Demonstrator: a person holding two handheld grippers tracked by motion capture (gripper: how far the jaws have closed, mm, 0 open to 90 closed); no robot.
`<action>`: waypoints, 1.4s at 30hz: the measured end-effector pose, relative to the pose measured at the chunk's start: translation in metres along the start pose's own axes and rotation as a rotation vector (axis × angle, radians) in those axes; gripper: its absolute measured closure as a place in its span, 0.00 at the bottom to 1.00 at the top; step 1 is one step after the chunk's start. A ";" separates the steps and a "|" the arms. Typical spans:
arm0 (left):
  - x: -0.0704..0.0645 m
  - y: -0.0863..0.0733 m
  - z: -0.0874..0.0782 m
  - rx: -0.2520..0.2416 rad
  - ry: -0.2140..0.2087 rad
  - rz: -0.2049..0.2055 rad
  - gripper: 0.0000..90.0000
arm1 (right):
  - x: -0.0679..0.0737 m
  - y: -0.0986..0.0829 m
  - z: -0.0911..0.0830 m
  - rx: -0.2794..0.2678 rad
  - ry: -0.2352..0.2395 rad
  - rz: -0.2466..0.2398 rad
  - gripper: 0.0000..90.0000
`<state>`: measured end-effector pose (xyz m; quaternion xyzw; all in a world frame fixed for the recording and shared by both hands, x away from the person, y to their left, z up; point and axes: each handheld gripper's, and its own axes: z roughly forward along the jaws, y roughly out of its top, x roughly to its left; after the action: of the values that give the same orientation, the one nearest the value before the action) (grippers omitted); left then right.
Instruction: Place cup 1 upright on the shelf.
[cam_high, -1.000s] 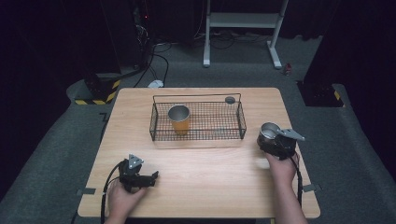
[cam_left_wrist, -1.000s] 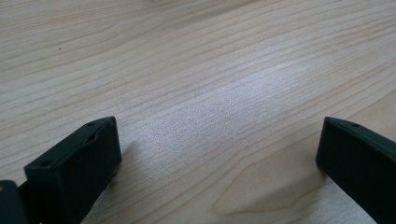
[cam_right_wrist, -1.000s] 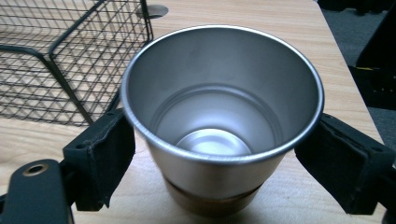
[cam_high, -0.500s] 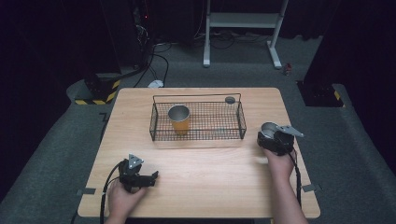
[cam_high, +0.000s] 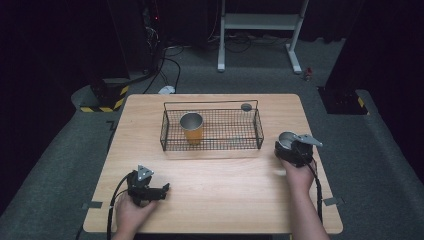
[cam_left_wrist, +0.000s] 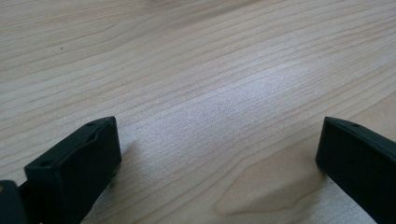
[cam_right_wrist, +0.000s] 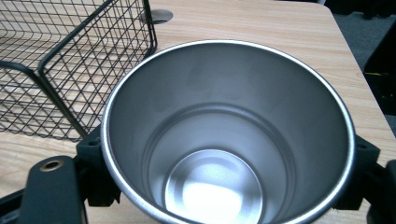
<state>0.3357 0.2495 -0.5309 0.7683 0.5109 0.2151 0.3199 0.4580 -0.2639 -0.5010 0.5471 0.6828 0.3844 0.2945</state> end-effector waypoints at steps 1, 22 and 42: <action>0.000 0.000 0.000 0.000 0.000 0.000 0.00 | 0.000 0.000 -0.001 -0.004 0.002 -0.004 0.20; 0.000 0.000 0.000 0.002 0.000 0.001 0.00 | 0.028 -0.007 -0.045 -0.049 0.042 -0.045 0.20; 0.000 0.001 0.001 0.004 0.000 -0.004 0.00 | 0.080 0.000 -0.066 -0.060 0.040 -0.058 0.20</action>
<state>0.3367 0.2493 -0.5306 0.7680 0.5128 0.2137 0.3187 0.3850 -0.1992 -0.4647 0.5100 0.6925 0.4069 0.3079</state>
